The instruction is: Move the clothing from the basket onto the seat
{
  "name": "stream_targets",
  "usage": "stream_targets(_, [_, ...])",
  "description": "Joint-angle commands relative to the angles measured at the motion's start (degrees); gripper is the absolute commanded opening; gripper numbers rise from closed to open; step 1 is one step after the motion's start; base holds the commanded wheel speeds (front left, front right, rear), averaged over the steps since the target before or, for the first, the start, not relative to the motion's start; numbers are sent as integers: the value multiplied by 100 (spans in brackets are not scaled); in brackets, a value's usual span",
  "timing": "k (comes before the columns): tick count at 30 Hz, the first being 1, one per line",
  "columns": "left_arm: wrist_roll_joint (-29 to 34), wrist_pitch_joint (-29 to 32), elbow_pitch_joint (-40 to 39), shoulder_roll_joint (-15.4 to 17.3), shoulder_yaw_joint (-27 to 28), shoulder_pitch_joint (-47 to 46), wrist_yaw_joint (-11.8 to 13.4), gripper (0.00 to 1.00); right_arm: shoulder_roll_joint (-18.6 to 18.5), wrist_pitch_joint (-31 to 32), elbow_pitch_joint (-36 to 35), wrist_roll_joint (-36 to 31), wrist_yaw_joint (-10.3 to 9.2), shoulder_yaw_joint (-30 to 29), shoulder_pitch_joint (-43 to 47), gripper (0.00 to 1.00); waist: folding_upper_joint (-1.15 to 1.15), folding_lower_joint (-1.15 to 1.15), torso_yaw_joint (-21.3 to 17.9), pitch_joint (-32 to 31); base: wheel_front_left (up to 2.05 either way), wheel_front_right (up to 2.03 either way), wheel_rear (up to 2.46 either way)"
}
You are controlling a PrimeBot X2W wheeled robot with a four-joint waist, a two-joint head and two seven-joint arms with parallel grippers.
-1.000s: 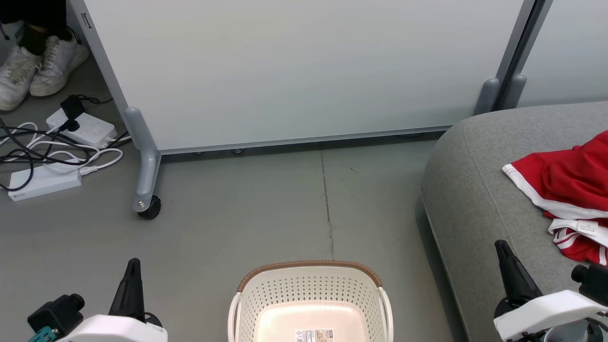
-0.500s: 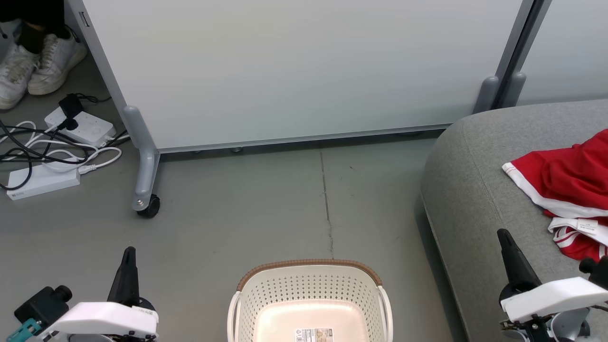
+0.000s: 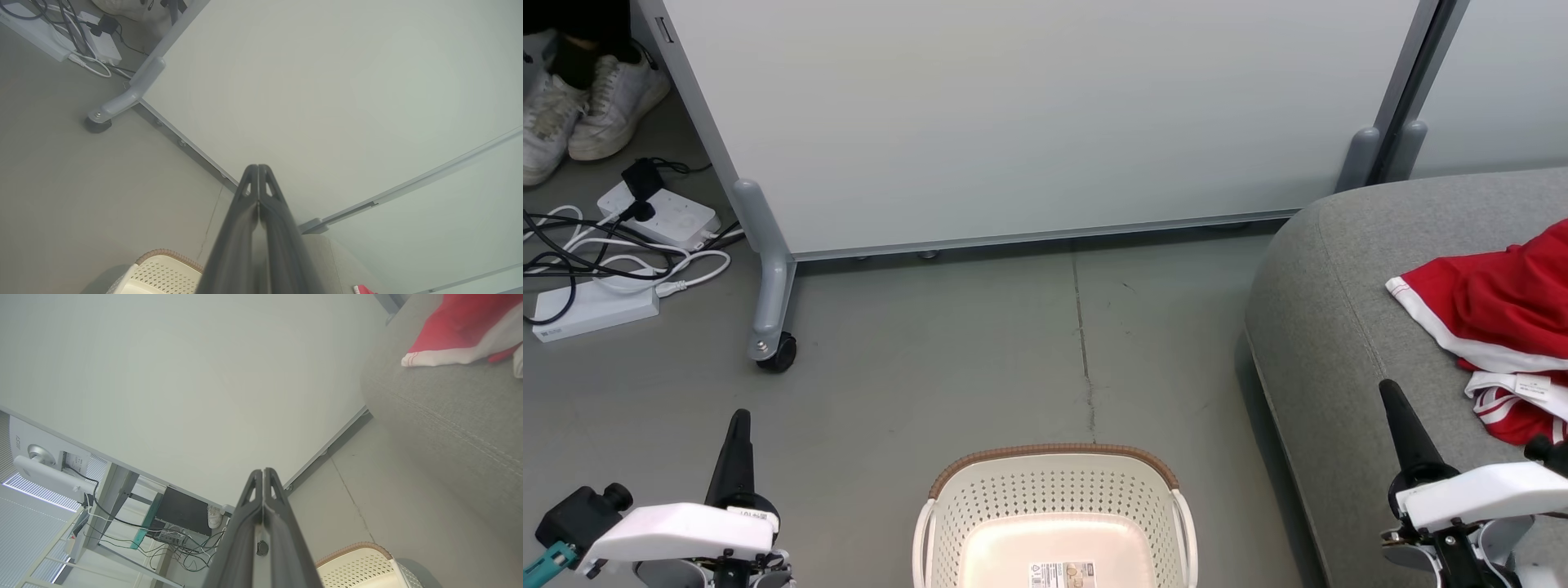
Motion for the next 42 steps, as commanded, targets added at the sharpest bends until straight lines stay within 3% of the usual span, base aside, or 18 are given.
stream_targets(1, [-163,42,-24,25,82,-186,-72,0,-59,28,5,183,11,-33,-185,0,0,0,-1,3,0,0,0])
stream_targets(42, [-1965,592,275,-268,623,-666,-491,0,-74,227,676,2290,13,-147,-797,0,0,0,-32,81,0,0,0])
